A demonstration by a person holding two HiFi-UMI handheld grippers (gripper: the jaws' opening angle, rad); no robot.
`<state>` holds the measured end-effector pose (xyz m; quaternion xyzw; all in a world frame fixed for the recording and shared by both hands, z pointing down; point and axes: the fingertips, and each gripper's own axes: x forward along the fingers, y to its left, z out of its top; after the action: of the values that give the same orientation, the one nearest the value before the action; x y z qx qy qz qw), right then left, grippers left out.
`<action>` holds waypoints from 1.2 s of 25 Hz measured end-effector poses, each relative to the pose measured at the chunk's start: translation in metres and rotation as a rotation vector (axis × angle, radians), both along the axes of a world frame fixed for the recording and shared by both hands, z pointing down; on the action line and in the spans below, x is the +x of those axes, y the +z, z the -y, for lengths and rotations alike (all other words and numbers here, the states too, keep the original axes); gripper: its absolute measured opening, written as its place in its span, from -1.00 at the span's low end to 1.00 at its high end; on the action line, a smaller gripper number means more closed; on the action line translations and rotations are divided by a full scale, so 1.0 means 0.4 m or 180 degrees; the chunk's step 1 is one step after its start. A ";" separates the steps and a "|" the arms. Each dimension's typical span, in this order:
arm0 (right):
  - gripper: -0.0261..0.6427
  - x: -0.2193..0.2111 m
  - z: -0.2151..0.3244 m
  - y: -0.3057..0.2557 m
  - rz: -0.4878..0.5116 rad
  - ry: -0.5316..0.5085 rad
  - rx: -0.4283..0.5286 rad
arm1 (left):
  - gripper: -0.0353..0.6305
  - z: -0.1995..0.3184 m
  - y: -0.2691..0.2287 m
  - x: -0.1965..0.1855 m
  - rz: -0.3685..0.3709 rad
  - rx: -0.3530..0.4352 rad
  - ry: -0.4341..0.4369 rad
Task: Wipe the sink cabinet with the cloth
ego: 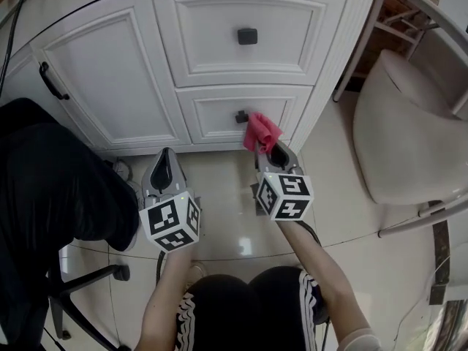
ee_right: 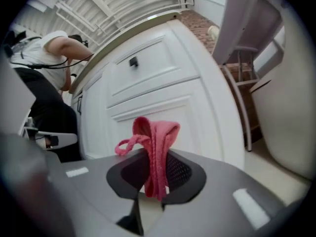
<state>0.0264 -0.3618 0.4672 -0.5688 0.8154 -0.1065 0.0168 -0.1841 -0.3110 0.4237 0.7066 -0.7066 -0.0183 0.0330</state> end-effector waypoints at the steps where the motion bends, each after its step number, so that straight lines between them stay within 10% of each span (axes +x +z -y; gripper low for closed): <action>1: -0.74 -0.071 0.002 0.020 -0.0054 -0.0211 -0.0018 | -0.86 -0.005 0.013 -0.013 -0.0051 -0.0031 -0.0035; 9: -0.74 -0.398 0.034 0.123 -0.0444 -0.1085 -0.0076 | -0.86 -0.007 0.086 -0.068 -0.0139 -0.0150 -0.0142; 23: -0.74 0.271 0.097 0.132 -0.0544 0.0735 -0.0170 | -0.86 0.001 0.078 -0.024 -0.0064 -0.0159 -0.0065; 30: -0.74 0.304 0.037 -0.004 -0.0240 0.0794 -0.0073 | -0.86 0.005 -0.156 0.002 -0.0099 0.0251 -0.0051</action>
<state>0.1479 -0.3768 0.4654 -0.6695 0.7371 -0.0915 -0.0072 -0.1833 -0.3130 0.3612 0.7013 -0.7104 -0.0575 0.0160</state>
